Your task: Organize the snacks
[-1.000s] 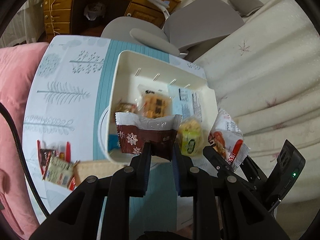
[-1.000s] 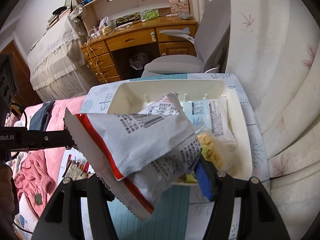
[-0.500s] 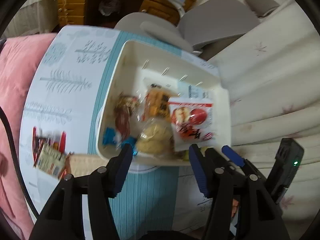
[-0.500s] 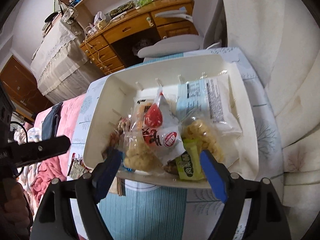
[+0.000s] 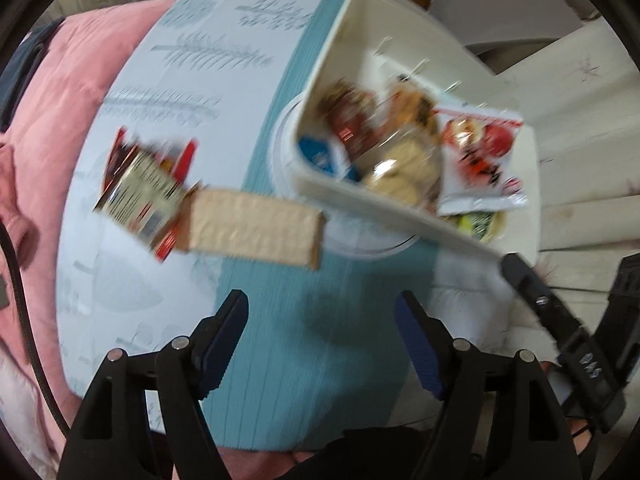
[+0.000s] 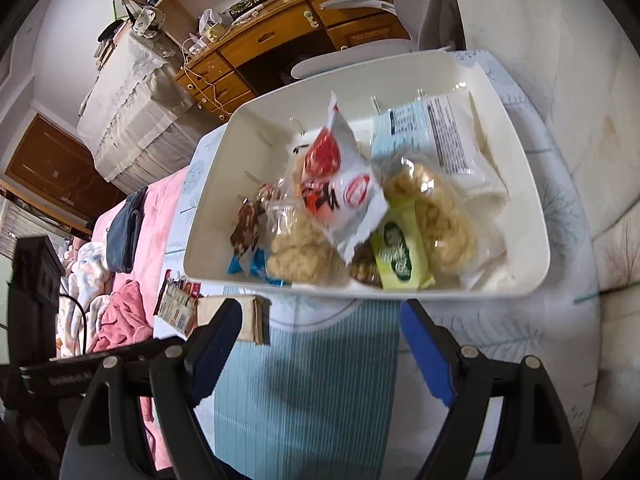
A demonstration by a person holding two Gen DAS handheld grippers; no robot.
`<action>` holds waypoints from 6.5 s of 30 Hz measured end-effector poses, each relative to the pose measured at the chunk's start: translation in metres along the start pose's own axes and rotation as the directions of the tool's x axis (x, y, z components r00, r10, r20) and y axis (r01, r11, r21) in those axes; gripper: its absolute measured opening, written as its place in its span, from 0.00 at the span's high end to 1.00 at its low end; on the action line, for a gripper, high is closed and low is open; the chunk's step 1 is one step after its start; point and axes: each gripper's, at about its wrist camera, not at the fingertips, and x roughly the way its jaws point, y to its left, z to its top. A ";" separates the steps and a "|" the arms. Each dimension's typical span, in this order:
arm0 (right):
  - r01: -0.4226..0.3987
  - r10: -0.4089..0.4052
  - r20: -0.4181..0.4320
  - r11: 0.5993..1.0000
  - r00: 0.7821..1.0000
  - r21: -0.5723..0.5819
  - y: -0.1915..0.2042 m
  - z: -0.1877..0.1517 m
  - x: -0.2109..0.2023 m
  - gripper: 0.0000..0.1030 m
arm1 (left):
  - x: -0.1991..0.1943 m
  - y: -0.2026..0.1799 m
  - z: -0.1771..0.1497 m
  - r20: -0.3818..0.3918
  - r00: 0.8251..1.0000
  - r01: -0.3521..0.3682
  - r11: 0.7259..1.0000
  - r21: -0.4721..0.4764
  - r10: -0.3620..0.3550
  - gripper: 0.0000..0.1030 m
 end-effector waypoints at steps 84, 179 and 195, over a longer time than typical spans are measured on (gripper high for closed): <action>0.435 -0.282 -0.334 0.658 0.899 0.615 0.127 -0.021 0.187 0.27 | 0.043 0.121 0.056 0.225 0.974 -0.176 0.662 0.728 0.012 0.67; 0.354 -0.098 -0.397 0.677 0.913 0.646 0.061 -0.126 0.129 0.43 | 0.058 0.144 0.027 -0.146 0.960 -0.155 0.889 0.431 0.238 0.56; 0.293 -0.103 -0.294 0.616 0.950 0.731 -0.013 -0.133 0.039 0.79 | -0.002 0.056 0.020 -0.160 0.975 -0.063 0.883 0.466 0.154 0.56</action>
